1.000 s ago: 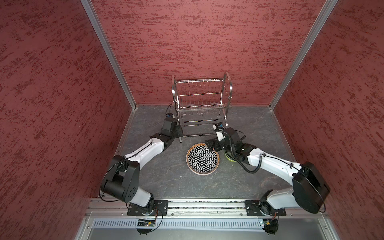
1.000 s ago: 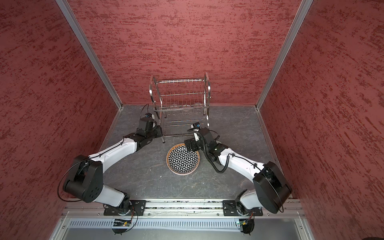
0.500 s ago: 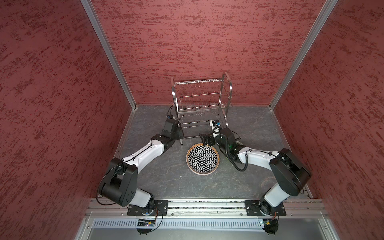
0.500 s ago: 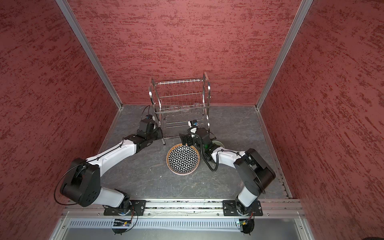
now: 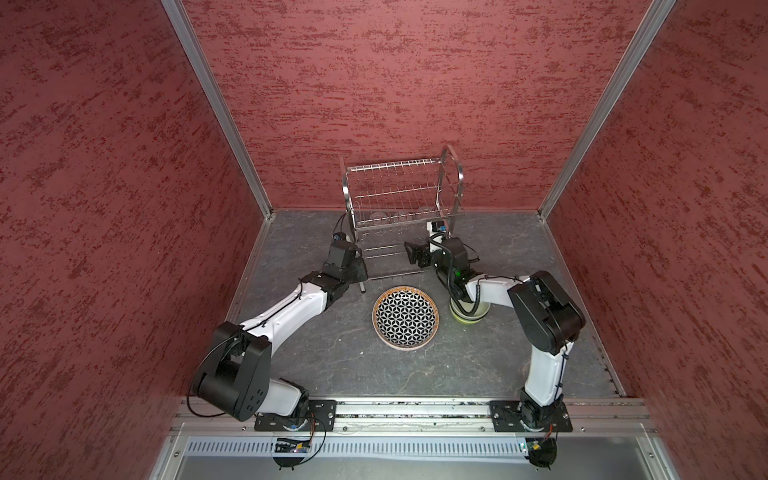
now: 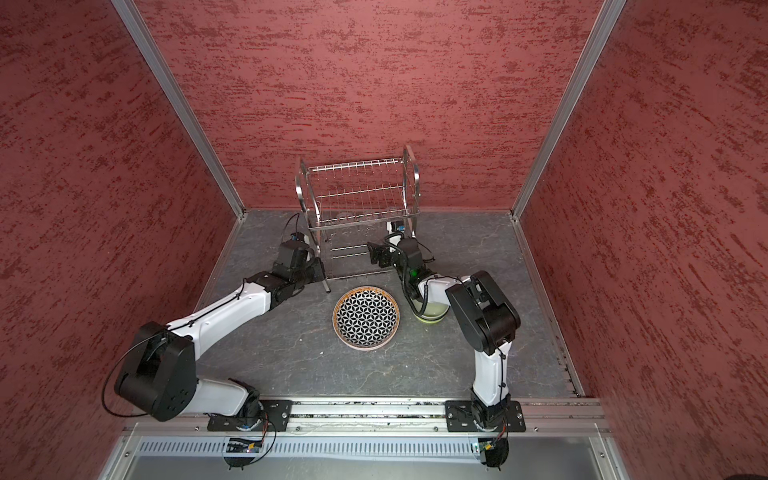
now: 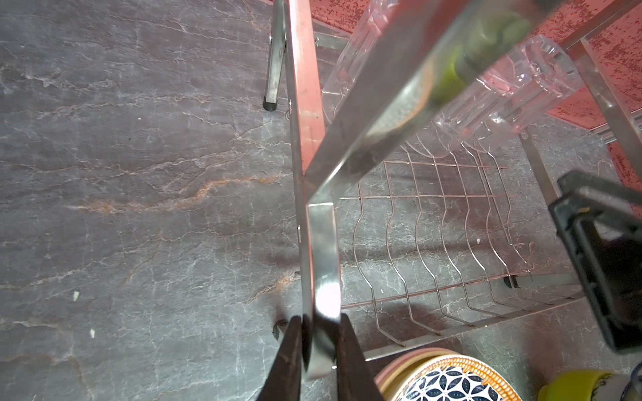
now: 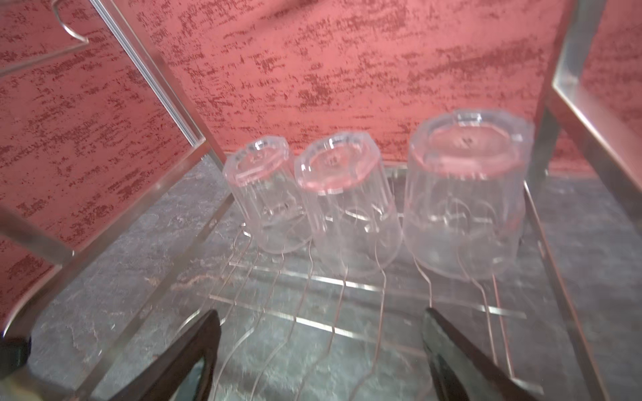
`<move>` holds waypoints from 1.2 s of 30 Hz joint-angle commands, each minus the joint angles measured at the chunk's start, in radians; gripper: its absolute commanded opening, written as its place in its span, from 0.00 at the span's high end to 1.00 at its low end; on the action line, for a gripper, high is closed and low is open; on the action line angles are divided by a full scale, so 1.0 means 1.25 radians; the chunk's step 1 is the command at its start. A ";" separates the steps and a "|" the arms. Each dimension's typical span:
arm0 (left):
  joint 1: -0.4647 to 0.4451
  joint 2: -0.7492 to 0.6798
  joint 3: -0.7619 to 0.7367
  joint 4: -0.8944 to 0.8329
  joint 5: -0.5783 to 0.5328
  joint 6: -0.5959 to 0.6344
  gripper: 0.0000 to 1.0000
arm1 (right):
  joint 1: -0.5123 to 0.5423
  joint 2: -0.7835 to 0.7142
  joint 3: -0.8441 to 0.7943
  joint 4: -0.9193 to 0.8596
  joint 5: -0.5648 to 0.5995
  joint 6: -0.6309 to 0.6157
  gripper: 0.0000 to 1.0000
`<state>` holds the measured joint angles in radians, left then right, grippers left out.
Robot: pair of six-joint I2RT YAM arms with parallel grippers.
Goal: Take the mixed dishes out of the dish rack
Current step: 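Move the right gripper up into the rack toward the clear cups, then grip a clear octagonal cup in the rack with the right gripper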
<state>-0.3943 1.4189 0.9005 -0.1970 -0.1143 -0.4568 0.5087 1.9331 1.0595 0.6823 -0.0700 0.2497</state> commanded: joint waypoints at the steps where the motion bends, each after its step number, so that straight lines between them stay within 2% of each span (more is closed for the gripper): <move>1: -0.001 -0.033 -0.002 0.020 0.002 -0.050 0.94 | 0.003 0.034 0.062 -0.034 0.006 -0.018 0.09; 12: -0.015 -0.049 -0.008 0.016 0.002 -0.052 0.94 | 0.003 0.132 0.189 -0.072 0.028 -0.015 0.07; 24: -0.015 -0.061 -0.004 0.006 0.002 -0.051 0.93 | 0.005 0.180 0.232 -0.063 0.020 0.019 0.05; 29: -0.017 -0.067 -0.006 -0.007 0.003 -0.054 0.93 | 0.007 0.212 0.295 -0.113 0.015 0.013 0.05; 36: -0.029 -0.086 -0.012 -0.024 0.002 -0.058 0.93 | 0.010 0.256 0.385 -0.183 0.058 -0.009 0.04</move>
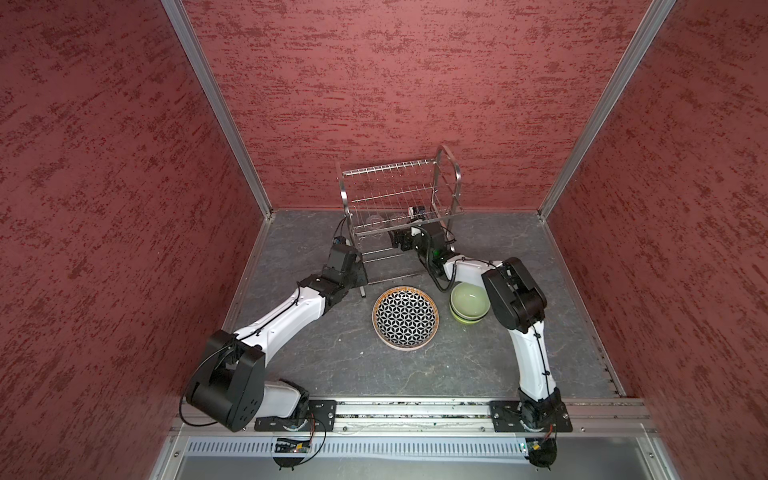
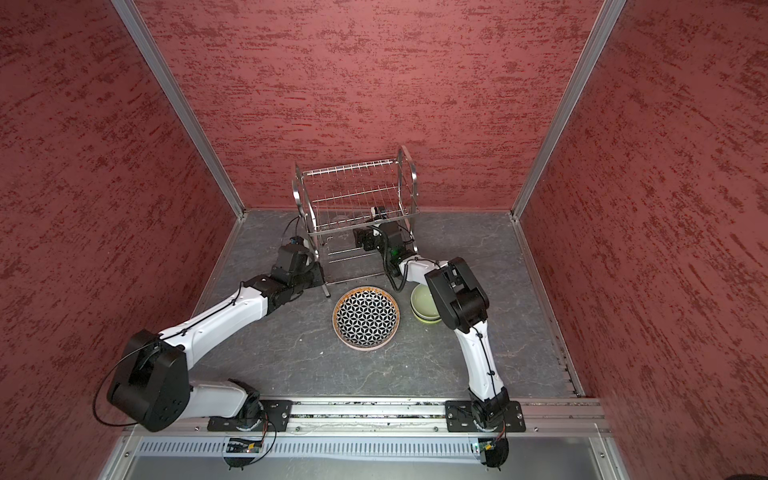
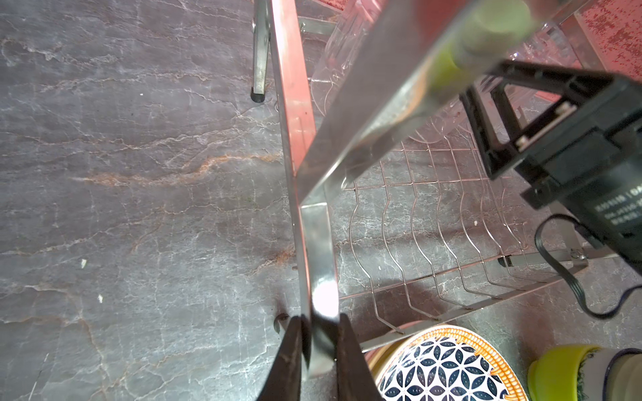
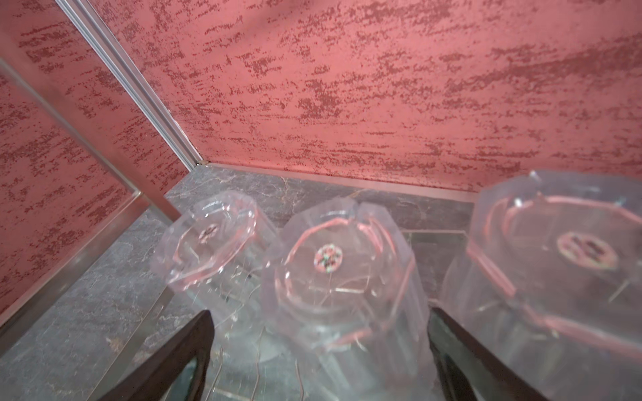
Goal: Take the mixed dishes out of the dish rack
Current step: 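Grip a clear octagonal cup in the rack with the right gripper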
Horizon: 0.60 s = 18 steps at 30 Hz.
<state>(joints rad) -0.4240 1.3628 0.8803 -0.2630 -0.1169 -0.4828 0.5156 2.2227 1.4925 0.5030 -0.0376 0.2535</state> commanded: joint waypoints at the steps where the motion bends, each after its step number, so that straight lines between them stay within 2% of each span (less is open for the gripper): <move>1: -0.007 -0.043 0.005 0.025 0.006 -0.037 0.93 | 0.005 0.034 0.059 -0.054 0.034 -0.011 0.05; 8: -0.019 -0.051 0.003 0.012 0.011 -0.032 0.93 | 0.006 0.093 0.161 -0.121 0.067 -0.031 0.05; 18: -0.023 -0.044 -0.003 0.019 0.023 -0.032 0.92 | 0.007 0.113 0.190 -0.124 0.106 -0.033 0.09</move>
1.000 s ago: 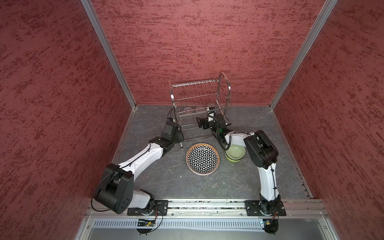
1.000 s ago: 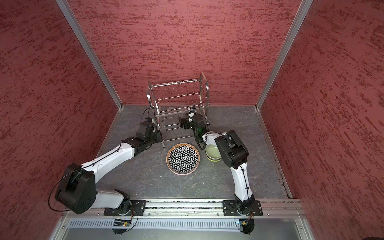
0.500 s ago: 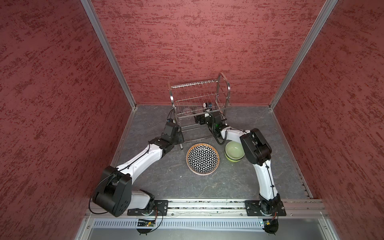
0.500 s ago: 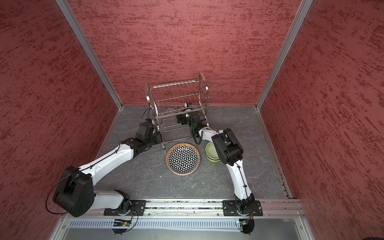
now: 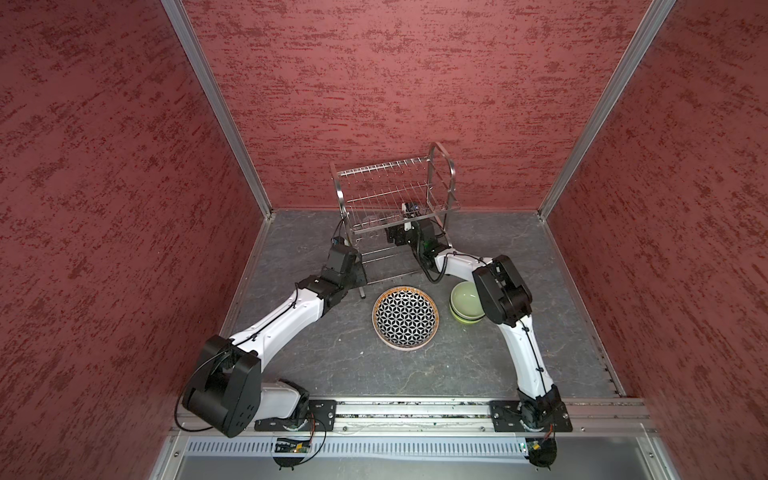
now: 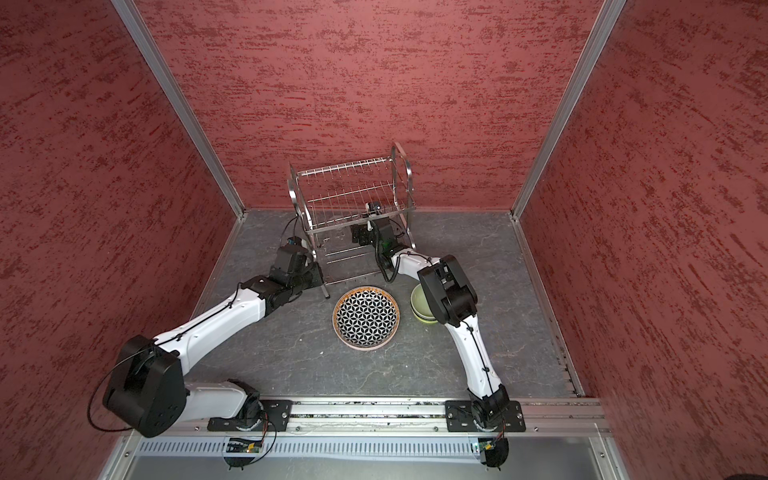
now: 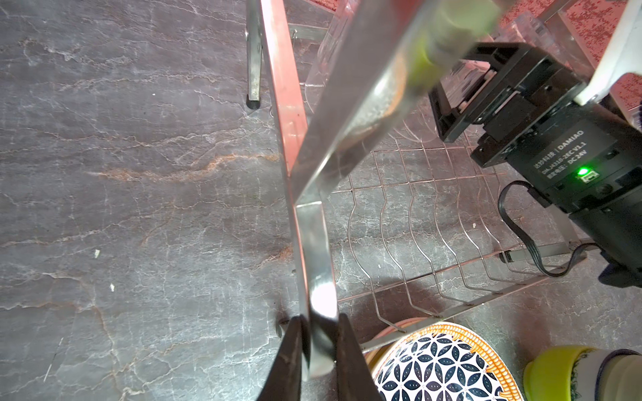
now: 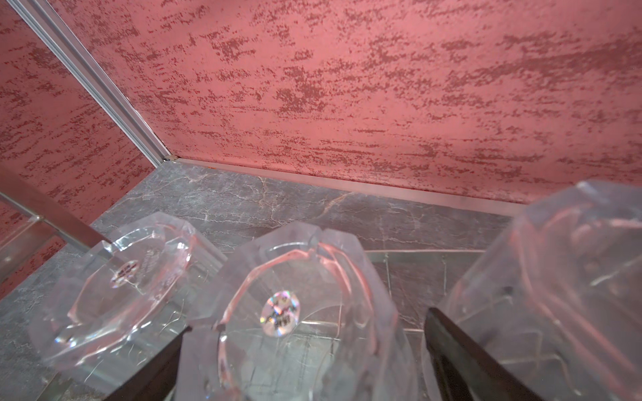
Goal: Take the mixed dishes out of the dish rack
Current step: 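Grip a clear octagonal cup in the rack with the right gripper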
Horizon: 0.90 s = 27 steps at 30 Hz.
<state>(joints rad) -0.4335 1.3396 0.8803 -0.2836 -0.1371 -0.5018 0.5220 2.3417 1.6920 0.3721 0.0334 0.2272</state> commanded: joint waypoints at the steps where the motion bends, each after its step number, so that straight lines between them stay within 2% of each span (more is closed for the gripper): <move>1: -0.016 -0.024 -0.003 0.037 0.041 -0.016 0.92 | 0.003 0.020 0.033 -0.018 0.048 -0.012 0.10; 14: -0.016 -0.024 -0.012 0.039 0.040 -0.015 0.92 | 0.009 0.027 0.036 -0.014 0.013 -0.017 0.28; 20: -0.014 -0.013 -0.012 0.044 0.042 -0.017 0.92 | 0.009 0.001 0.005 -0.006 -0.001 -0.017 0.33; 27: -0.012 -0.006 -0.014 0.050 0.038 -0.018 0.92 | 0.009 -0.056 -0.062 0.027 -0.042 0.008 0.45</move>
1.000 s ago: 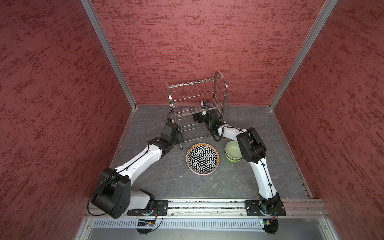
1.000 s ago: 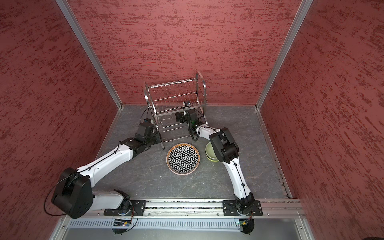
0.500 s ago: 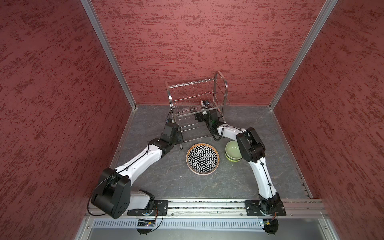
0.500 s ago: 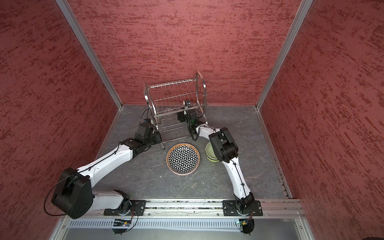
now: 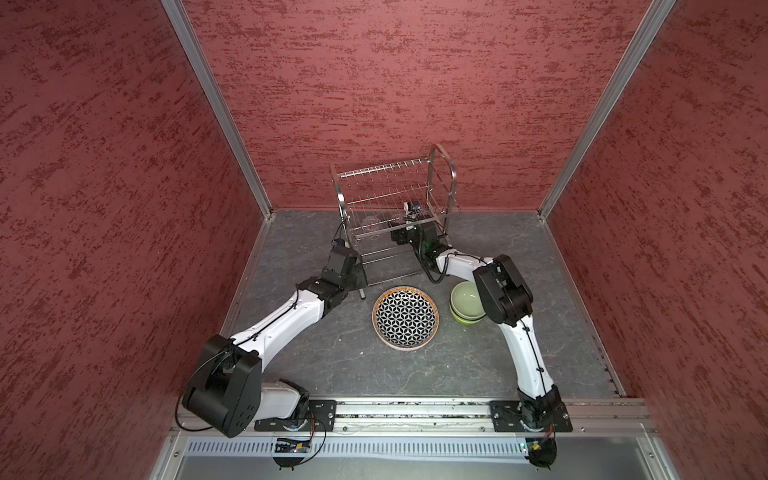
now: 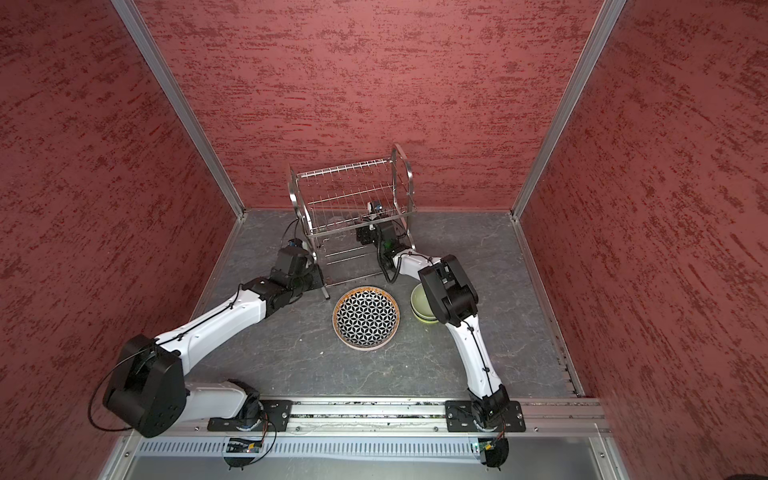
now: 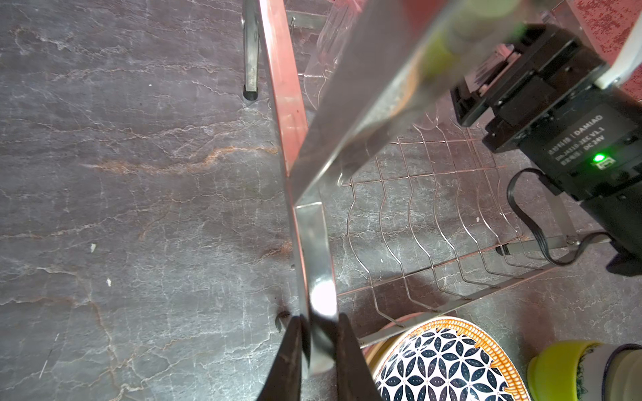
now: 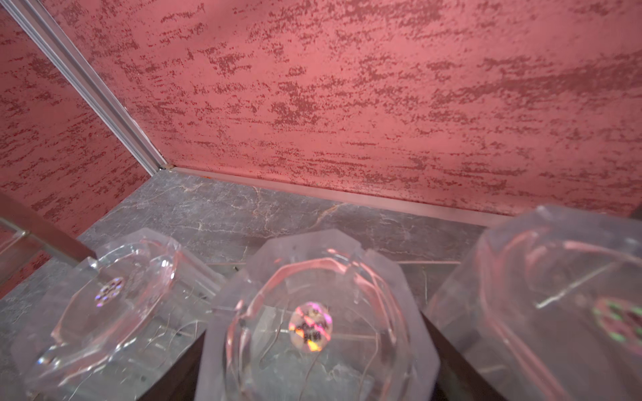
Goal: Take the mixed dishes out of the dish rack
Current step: 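Grip a clear octagonal cup in the rack with the right gripper, then pull the clear cup out with the right gripper while the left gripper approaches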
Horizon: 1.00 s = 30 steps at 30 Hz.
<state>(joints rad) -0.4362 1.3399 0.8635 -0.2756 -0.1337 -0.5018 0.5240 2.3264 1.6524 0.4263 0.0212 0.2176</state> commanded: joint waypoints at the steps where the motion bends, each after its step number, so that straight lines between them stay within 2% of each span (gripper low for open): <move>1: -0.008 -0.006 -0.001 0.043 0.036 -0.017 0.92 | 0.008 -0.052 -0.038 -0.012 -0.042 0.022 0.47; 7: 0.002 -0.010 0.001 0.041 0.032 -0.015 0.87 | 0.010 -0.122 -0.123 0.035 -0.090 0.077 0.50; 12: 0.016 -0.013 0.001 0.042 0.037 -0.012 0.77 | 0.015 -0.170 -0.202 0.081 -0.125 0.141 0.52; 21: 0.024 -0.037 -0.002 0.038 0.041 -0.017 0.52 | 0.023 -0.245 -0.303 0.151 -0.191 0.229 0.57; 30: 0.025 -0.092 -0.001 0.010 0.022 -0.023 0.36 | 0.030 -0.312 -0.368 0.166 -0.245 0.265 0.58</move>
<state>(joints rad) -0.4088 1.2579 0.8635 -0.2543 -0.0895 -0.5289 0.5568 2.0026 1.2102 0.5583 -0.2485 0.5121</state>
